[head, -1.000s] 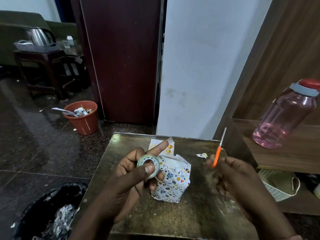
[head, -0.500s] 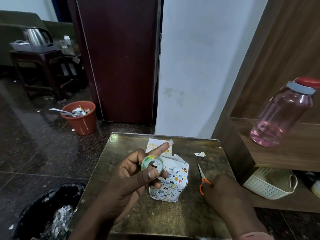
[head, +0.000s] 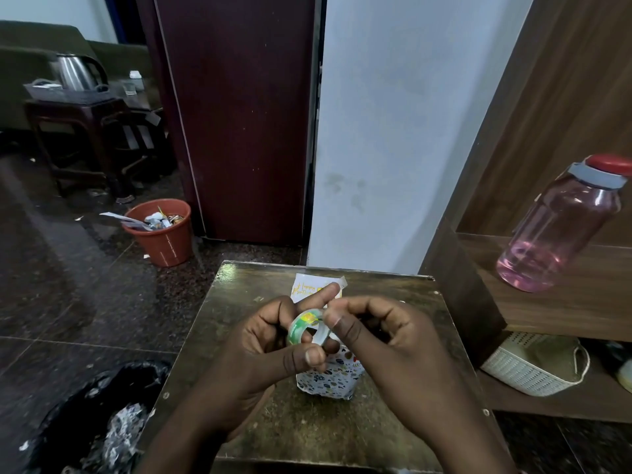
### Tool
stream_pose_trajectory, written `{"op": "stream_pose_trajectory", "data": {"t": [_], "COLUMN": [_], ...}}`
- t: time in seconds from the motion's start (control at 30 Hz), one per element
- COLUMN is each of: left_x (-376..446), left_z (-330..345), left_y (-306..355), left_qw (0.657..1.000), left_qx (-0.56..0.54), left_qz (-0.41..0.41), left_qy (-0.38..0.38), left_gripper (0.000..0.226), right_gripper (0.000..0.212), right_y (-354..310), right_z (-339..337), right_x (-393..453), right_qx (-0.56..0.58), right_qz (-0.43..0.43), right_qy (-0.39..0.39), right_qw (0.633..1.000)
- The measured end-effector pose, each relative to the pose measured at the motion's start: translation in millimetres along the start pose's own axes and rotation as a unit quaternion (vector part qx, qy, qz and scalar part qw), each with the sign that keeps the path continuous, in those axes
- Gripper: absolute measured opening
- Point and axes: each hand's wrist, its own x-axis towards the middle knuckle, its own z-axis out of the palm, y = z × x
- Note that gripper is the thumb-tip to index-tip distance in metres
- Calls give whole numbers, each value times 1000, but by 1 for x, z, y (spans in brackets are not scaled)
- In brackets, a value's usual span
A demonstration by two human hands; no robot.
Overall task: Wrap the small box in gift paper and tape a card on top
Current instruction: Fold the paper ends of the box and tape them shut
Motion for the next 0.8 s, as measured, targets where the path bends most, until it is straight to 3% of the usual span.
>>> {"op": "stream_pose_trajectory", "data": {"t": [0.13, 0.5, 0.8], "left_x": [0, -1, -1], "left_z": [-1, -2, 0], "left_y": [-1, -3, -4], "left_qw": [1000, 999, 998], "left_qx": [4, 44, 62], "left_qz": [-2, 8, 7], "left_qy": [-16, -19, -7], "left_gripper": [48, 38, 39], "right_gripper": [21, 5, 11], "right_y": [-1, -4, -10], "right_z": [-3, -3, -6], "right_x": [0, -1, -3], "right_qx": [9, 22, 48], "right_qz": [-7, 3, 5], "right_qy": [-16, -5, -5], "right_qw": [1000, 1000, 999]}}
